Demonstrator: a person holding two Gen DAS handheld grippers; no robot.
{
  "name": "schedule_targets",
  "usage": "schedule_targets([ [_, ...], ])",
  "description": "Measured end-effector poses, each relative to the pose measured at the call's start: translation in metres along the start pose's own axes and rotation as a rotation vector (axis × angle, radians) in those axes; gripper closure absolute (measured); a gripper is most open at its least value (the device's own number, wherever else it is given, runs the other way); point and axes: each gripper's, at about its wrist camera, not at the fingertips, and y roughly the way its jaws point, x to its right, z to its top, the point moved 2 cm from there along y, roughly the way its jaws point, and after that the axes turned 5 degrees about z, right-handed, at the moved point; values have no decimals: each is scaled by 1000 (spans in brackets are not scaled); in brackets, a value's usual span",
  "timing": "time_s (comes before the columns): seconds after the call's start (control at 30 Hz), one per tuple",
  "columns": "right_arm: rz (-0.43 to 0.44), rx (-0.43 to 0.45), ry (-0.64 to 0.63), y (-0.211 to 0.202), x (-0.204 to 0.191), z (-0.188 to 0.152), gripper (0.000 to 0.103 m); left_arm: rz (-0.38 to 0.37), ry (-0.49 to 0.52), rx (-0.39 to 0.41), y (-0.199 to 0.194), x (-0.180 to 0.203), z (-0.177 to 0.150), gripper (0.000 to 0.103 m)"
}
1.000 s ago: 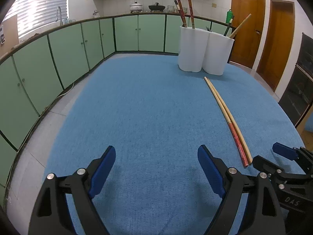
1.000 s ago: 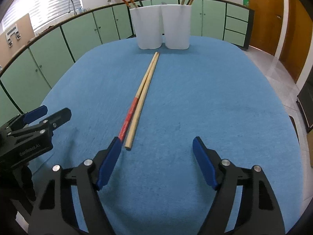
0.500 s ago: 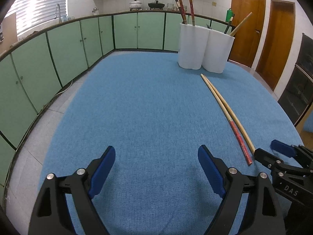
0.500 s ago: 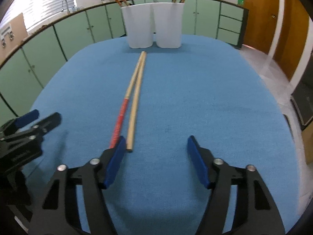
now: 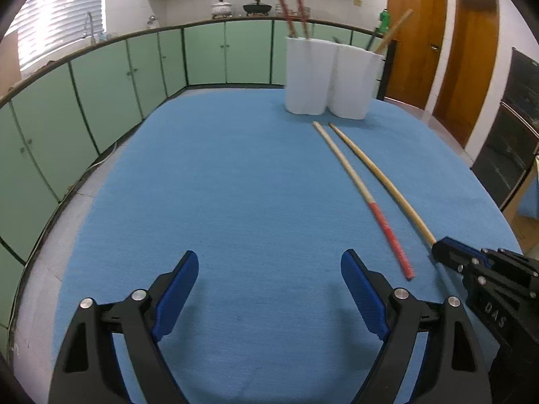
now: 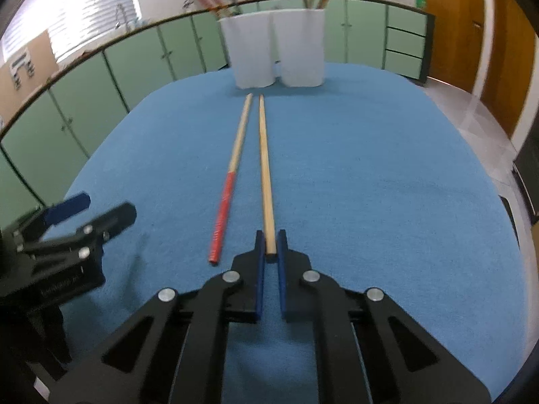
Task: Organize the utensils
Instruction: 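Grasp the plain wooden chopstick with the right tool while the left tool grasps the red-tipped one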
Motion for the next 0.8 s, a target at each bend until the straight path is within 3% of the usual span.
schedule_targets([
  [0.23, -42, 6, 89, -7, 42, -2, 97, -69, 34, -6, -3, 42, -4, 18],
  [0.57, -26, -1, 104, -11, 68, -4, 97, -72, 51, -57, 9, 72, -4, 22],
  [0.7, -8, -7, 91, -11, 66, -4, 97, -37, 57, -74, 14, 75, -5, 29],
  [0.8, 11, -13, 73, -11, 63, -4, 96, -25, 56, -69, 13, 74, -5, 45],
])
